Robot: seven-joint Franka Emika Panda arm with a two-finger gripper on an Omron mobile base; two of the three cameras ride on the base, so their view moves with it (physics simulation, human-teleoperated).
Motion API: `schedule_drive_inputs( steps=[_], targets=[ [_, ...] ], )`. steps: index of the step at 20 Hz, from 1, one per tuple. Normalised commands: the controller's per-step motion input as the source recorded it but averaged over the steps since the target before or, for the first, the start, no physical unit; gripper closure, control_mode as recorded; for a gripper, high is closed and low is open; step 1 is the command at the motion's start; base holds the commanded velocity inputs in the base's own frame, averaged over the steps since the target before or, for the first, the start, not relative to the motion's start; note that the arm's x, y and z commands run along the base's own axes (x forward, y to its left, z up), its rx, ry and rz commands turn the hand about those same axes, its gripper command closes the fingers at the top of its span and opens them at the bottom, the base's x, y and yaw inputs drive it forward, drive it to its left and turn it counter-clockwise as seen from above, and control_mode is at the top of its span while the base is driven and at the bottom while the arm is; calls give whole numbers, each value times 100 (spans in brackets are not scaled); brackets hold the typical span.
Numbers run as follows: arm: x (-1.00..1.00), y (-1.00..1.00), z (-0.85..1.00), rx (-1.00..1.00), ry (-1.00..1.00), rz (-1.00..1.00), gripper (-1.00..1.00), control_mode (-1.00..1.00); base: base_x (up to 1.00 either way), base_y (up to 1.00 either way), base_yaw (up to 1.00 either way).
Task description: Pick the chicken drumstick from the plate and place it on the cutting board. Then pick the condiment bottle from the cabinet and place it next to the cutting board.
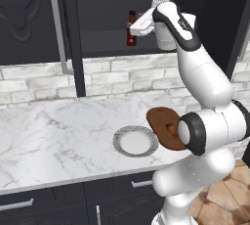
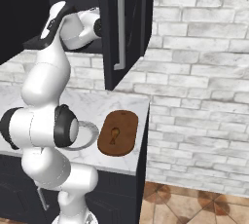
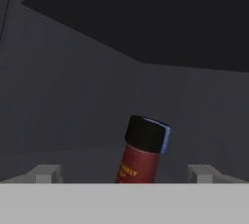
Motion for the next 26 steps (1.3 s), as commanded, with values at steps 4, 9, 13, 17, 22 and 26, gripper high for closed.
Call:
schedule_drive_inputs(
  steps=[4, 9, 13, 17, 22, 26],
  targets=[
    [13, 0, 0, 0, 0, 0, -100, -100, 0, 0, 0],
    [13, 0, 0, 1, 0, 0, -100, -100, 0, 0, 0],
    [13, 0, 0, 1, 0, 0, -100, -100, 0, 0, 0],
    [13, 0, 0, 1, 0, 0, -100, -100, 0, 0, 0],
    [7, 0, 0, 2, 0, 0, -100, -100, 0, 0, 0],
    [3, 0, 0, 1, 0, 0, -100, -100, 0, 0, 0]
  ],
)
